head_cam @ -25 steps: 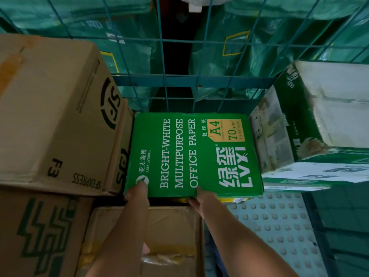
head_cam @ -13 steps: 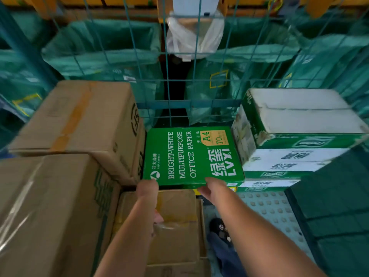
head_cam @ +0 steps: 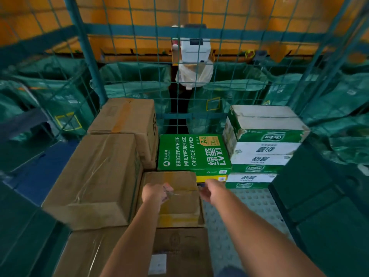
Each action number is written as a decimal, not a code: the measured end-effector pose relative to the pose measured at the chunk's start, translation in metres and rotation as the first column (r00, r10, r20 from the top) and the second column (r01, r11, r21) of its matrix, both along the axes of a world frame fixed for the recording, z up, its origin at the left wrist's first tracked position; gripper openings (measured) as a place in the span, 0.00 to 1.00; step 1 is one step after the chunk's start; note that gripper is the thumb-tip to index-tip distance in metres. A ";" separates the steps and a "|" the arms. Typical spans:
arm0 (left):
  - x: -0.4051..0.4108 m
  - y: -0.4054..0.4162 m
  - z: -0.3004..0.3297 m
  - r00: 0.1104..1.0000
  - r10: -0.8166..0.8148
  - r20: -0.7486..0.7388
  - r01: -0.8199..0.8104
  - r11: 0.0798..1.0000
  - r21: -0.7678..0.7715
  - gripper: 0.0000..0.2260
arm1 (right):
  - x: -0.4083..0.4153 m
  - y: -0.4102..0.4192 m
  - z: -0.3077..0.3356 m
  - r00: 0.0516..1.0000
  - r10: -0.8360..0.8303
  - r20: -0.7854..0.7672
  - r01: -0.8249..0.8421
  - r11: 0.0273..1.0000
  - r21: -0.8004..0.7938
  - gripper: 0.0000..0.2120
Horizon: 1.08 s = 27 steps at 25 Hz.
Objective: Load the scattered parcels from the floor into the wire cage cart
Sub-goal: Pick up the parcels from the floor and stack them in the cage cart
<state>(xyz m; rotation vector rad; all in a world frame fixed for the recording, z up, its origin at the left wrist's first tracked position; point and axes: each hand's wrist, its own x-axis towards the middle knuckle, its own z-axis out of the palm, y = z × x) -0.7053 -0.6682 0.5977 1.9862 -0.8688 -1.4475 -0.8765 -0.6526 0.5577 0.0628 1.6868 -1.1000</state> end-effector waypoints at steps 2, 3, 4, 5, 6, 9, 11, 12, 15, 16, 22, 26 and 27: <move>0.009 0.019 -0.005 1.000 0.017 -0.019 -0.017 1.000 0.014 0.09 | 0.014 0.020 0.004 0.999 0.048 -0.012 -0.048 0.999 0.021 0.07; 0.015 0.029 -0.013 0.999 0.031 -0.011 -0.031 0.999 0.019 0.10 | 0.019 0.030 0.003 0.997 0.070 -0.014 -0.070 0.997 0.027 0.06; 0.022 0.039 -0.020 0.999 0.036 -0.010 -0.036 0.999 0.021 0.09 | 0.025 0.040 0.004 0.997 0.078 -0.009 -0.077 0.997 0.025 0.05; 0.030 0.053 -0.025 0.998 0.060 -0.012 -0.060 0.998 0.025 0.08 | 0.032 0.051 0.001 0.995 0.103 -0.001 -0.103 0.994 0.028 0.05; 0.040 0.065 -0.034 0.997 0.079 -0.003 -0.079 0.997 0.017 0.08 | 0.040 0.063 0.001 0.991 0.130 0.008 -0.131 0.991 0.030 0.07; 0.072 0.118 -0.049 0.987 0.153 0.041 -0.154 0.988 0.007 0.08 | 0.062 0.101 -0.008 0.969 0.241 0.047 -0.241 0.970 -0.003 0.08; 0.094 0.167 -0.054 0.965 0.251 0.069 -0.251 0.968 -0.012 0.09 | 0.081 0.137 -0.011 0.942 0.320 0.100 -0.323 0.947 0.011 0.09; 0.107 0.189 -0.062 0.954 0.288 0.079 -0.287 0.958 -0.025 0.09 | 0.091 0.154 -0.013 0.924 0.361 0.124 -0.365 0.931 0.010 0.09; 0.142 0.275 -0.069 0.904 0.425 0.053 -0.426 0.905 -0.005 0.09 | 0.131 0.199 -0.021 0.830 0.535 0.155 -0.542 0.840 0.000 0.09; 0.154 0.304 -0.068 0.882 0.468 0.058 -0.469 0.883 0.002 0.08 | 0.149 0.213 -0.024 0.782 0.610 0.132 -0.617 0.787 0.017 0.09; 0.268 0.465 -0.056 0.668 0.738 0.094 -0.740 0.672 -0.012 0.11 | 0.310 0.326 -0.023 0.414 0.904 0.108 -0.908 0.418 -0.012 0.10; 0.361 0.542 -0.063 0.532 0.845 0.059 -0.845 0.534 -0.030 0.10 | 0.423 0.386 -0.019 0.244 0.969 0.036 -0.970 0.243 0.027 0.10; 0.384 0.556 -0.062 0.527 0.848 0.061 -0.848 0.529 -0.032 0.10 | 0.448 0.394 -0.017 0.232 0.972 0.020 -0.972 0.232 0.032 0.09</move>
